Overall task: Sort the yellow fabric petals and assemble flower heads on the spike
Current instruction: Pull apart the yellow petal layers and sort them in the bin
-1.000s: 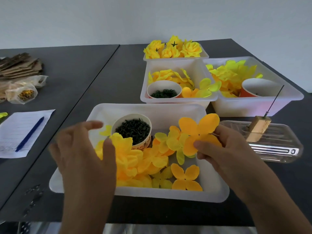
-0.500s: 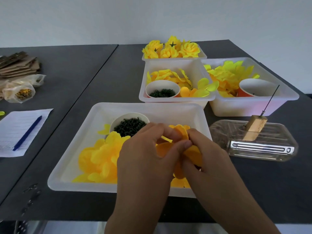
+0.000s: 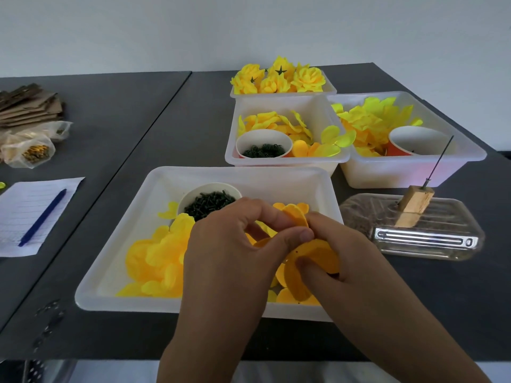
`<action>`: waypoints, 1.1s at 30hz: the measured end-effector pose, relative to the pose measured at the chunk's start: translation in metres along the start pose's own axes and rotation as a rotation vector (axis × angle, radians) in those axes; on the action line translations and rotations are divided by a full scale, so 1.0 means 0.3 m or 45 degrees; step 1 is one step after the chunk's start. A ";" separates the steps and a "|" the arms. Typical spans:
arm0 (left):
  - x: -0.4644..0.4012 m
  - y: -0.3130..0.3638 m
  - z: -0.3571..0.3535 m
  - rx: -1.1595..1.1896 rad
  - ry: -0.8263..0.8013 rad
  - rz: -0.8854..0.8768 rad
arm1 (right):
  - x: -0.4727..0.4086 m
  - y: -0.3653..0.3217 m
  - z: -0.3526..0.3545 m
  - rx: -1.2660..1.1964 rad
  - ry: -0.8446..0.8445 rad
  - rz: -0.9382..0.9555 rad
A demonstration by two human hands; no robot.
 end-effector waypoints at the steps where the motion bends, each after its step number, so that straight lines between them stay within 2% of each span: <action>1: -0.002 0.000 0.000 0.014 -0.003 -0.004 | 0.001 0.004 -0.002 -0.005 -0.012 0.001; 6: -0.010 -0.002 -0.003 0.027 -0.031 0.000 | 0.000 -0.005 -0.003 -0.037 -0.044 0.065; 10: -0.006 -0.009 -0.011 0.026 -0.037 0.018 | 0.007 -0.008 0.001 -0.028 -0.049 0.021; 14: 0.015 0.023 -0.024 -0.143 0.057 -0.017 | -0.049 0.025 -0.014 0.088 -0.048 -0.075; 20: 0.018 0.042 -0.021 -0.240 0.153 -0.075 | -0.069 0.036 -0.058 -0.291 -0.163 -0.071; 23: 0.015 0.057 -0.035 -0.293 0.073 -0.151 | -0.033 0.006 -0.009 -0.313 -0.100 0.053; 27: 0.011 0.076 -0.072 -0.340 -0.028 -0.210 | -0.015 0.021 0.040 -0.171 0.033 0.057; 31: 0.019 0.064 -0.056 -0.224 0.020 -0.186 | -0.013 0.048 0.071 -0.011 0.153 0.002; 33: 0.025 0.055 -0.050 -0.145 0.059 -0.163 | -0.003 0.069 0.083 -0.032 0.212 -0.041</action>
Point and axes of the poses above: each hand's wrist, its own x-axis away from the middle knuckle, its own z-axis out of the back of the hand, y = z × x, the point moved 10 cm from there along -x, towards the middle knuckle, and after that the axes turned 13 degrees about -y, right-handed, at the moved point
